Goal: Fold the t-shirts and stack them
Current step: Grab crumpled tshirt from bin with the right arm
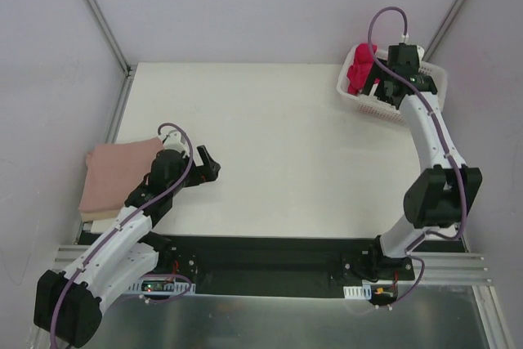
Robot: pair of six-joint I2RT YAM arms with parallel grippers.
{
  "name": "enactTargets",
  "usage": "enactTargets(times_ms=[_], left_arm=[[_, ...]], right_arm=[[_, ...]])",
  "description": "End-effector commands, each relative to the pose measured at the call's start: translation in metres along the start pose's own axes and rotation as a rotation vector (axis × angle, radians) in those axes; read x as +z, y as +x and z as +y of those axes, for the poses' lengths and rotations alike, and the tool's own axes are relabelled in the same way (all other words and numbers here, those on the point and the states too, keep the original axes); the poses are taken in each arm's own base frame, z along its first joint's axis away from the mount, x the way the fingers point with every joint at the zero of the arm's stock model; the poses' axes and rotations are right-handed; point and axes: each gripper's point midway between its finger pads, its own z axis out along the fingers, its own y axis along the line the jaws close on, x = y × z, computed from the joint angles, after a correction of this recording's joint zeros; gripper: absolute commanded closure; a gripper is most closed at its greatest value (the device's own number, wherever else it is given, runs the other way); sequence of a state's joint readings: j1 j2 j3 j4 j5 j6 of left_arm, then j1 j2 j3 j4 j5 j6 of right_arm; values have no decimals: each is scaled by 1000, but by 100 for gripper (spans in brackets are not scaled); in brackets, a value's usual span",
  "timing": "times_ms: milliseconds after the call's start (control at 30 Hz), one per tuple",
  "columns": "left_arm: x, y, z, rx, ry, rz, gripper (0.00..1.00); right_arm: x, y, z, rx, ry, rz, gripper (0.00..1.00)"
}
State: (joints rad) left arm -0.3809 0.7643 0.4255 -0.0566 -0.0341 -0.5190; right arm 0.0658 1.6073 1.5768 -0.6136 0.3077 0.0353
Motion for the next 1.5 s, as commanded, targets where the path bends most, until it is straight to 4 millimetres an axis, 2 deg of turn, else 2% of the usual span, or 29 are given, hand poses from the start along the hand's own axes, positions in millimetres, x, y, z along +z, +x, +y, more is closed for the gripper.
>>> enactTargets(times_ms=[0,33,67,100,133,200,233,400,433,500,533,600,633,700,733,767,867,900,967,1000,1067,1100,1167,1200,1267,1300,1367,1400,1467], left_arm=[[3,-4,-2,27,2,-22,1],[4,-4,-2,27,3,-20,1],[4,-2,-3,26,9,-10,1],[4,-2,-4,26,12,-9,1],[5,-2,-3,27,8,-7,1],[7,-2,2,30,-18,-12,1],[8,-1,3,31,-23,-10,1],[12,3,8,30,-47,6,1],[12,2,9,30,-54,3,1],[13,3,9,30,-55,10,1],[13,4,8,30,-49,13,1],[13,4,9,31,-54,12,1],[13,3,9,30,-56,9,1],[13,4,8,29,-47,15,1],[13,4,6,28,-40,15,1],[12,4,5,25,-35,13,1],[12,3,6,24,-37,10,1],[12,4,5,23,-31,12,1],[11,2,3,20,-22,6,1],[11,2,4,20,-24,4,1],[10,1,4,16,-29,-6,1],[10,2,4,16,-26,-3,1],[9,0,2,13,-17,-8,1],[9,0,3,13,-22,-11,1],[9,1,6,14,-35,-10,1],[9,1,4,15,-26,-8,1],[8,1,1,10,-11,-6,1],[8,0,0,8,-5,-7,1],[6,-2,0,8,-3,-18,1]], right_arm=[[27,-38,1,14,-5,-19,3],[49,-32,0,11,12,20,3],[52,-46,5,19,1,-2,3],[60,-47,8,18,-2,3,3],[81,-36,13,4,3,44,3],[97,-46,10,29,-2,40,3],[114,-36,12,47,-12,80,3],[153,-8,18,114,-49,154,1],[161,-4,20,134,-73,168,13],[166,-6,23,176,-104,174,28],[167,-9,24,196,-128,173,48],[164,-17,22,220,-136,158,68],[155,-29,20,225,-140,126,82],[143,-45,19,223,-152,84,90],[127,-60,20,221,-170,43,97],[118,-71,20,221,-179,15,98],[71,-107,26,213,-258,-79,99],[46,-123,26,205,-284,-134,99],[15,-141,28,198,-325,-190,99],[-19,-160,26,196,-346,-255,100],[-52,-176,22,200,-360,-314,99],[-89,-191,21,202,-391,-387,99],[-126,-202,25,208,-452,-452,99],[-159,-211,25,211,-483,-522,100],[-193,-218,27,226,-531,-575,99],[-221,-221,29,224,-572,-619,99],[-252,-217,40,231,-670,-628,99],[-276,-214,46,228,-730,-651,99],[-305,-204,62,215,-850,-637,99]])
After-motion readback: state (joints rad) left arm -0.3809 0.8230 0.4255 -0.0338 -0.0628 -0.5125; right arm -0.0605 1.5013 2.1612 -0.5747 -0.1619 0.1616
